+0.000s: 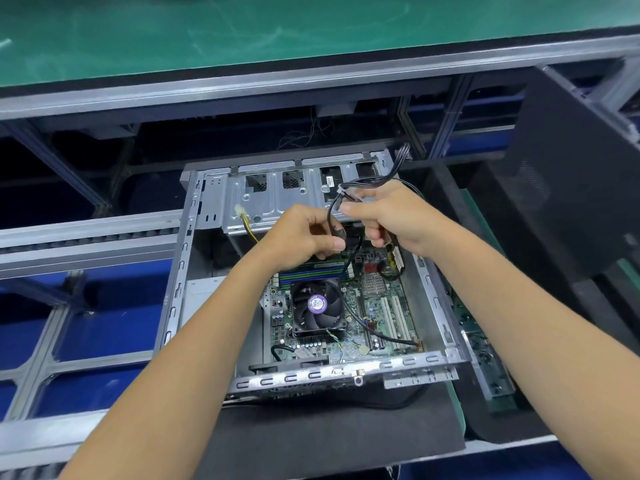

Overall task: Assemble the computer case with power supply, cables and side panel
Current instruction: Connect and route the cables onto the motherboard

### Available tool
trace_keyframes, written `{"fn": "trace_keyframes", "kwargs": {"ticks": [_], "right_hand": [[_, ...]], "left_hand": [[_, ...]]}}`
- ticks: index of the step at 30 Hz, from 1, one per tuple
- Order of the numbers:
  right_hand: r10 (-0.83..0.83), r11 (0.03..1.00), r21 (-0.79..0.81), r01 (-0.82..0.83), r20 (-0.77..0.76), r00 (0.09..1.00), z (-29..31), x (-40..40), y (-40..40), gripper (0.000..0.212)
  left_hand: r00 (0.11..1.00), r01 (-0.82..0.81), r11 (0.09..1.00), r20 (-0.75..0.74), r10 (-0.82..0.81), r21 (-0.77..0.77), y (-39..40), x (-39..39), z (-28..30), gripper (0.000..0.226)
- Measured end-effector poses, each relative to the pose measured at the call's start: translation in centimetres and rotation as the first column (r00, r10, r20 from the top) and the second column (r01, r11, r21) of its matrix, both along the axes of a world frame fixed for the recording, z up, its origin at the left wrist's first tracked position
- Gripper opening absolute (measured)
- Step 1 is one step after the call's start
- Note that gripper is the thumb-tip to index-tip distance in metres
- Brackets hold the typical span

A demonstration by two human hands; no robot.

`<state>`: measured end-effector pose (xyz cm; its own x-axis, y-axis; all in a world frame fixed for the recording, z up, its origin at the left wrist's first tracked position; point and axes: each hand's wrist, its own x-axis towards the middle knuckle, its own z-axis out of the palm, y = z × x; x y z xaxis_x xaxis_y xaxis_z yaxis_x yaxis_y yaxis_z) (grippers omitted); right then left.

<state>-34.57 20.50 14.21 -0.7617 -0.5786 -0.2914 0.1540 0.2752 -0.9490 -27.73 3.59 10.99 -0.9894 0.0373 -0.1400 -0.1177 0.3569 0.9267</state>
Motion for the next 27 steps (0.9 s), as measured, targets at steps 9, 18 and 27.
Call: {"fn": "trace_keyframes", "kwargs": {"ticks": [9,18,27], "right_hand": [[-0.005,1.000,-0.013,0.005,0.021,1.000,-0.2,0.0,-0.1,0.015],[-0.144,0.980,-0.131,0.151,0.065,0.988,-0.2,-1.0,-0.3,0.015],[-0.195,0.970,-0.140,0.201,0.059,0.979,0.0,-1.1,-0.3,0.014]], "left_hand": [[0.999,-0.038,0.997,-0.001,0.038,0.072,0.1,0.1,-0.9,0.013],[0.970,-0.170,0.965,-0.140,0.200,0.201,-1.1,0.4,-0.6,0.027],[0.903,-0.303,0.890,-0.196,0.383,0.340,-1.6,0.2,-0.9,0.012]]}}
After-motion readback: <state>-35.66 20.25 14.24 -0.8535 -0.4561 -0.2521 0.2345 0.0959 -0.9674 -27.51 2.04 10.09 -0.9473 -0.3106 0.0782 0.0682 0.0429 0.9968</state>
